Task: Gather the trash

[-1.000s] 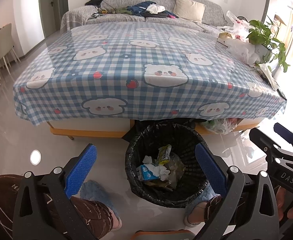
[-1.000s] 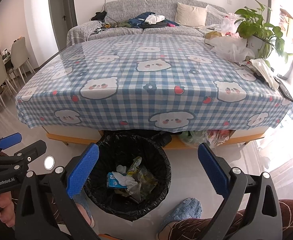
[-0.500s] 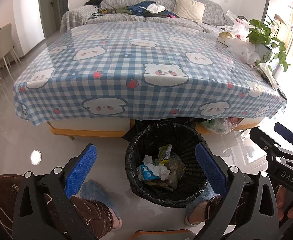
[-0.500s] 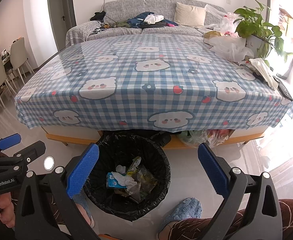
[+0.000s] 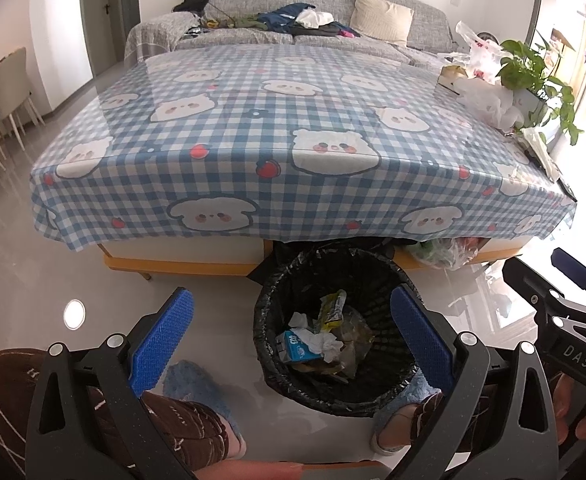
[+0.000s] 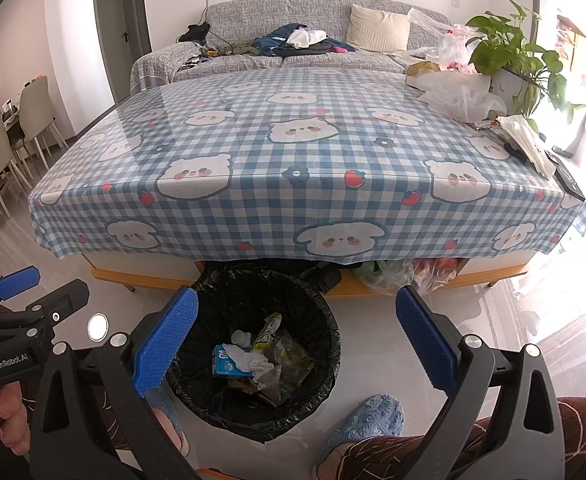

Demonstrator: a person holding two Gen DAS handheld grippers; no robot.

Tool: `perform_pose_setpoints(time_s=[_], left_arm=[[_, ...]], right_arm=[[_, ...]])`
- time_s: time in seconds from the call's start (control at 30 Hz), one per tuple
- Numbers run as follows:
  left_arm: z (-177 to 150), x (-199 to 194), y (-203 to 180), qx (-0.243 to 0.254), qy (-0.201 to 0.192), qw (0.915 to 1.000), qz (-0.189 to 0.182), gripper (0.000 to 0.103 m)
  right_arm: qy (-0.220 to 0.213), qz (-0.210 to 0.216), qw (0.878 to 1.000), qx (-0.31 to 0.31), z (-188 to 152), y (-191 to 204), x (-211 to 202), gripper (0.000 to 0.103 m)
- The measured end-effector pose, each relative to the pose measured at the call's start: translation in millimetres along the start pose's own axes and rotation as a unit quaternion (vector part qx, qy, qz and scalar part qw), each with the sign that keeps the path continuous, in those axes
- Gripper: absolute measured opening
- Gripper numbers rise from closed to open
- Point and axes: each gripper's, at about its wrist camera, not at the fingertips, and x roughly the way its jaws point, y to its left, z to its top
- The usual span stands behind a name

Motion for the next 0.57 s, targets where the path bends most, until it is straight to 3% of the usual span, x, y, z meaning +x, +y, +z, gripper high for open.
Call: perform_pose_setpoints(time_s=[0.57], left_arm=[[-0.3,-0.6,-2.3,-0.002,0.0,1.0,0.0,0.097]], right_arm=[[0.0,0.0,1.0,0.0,0.2,0.1,-0.1,0.095]])
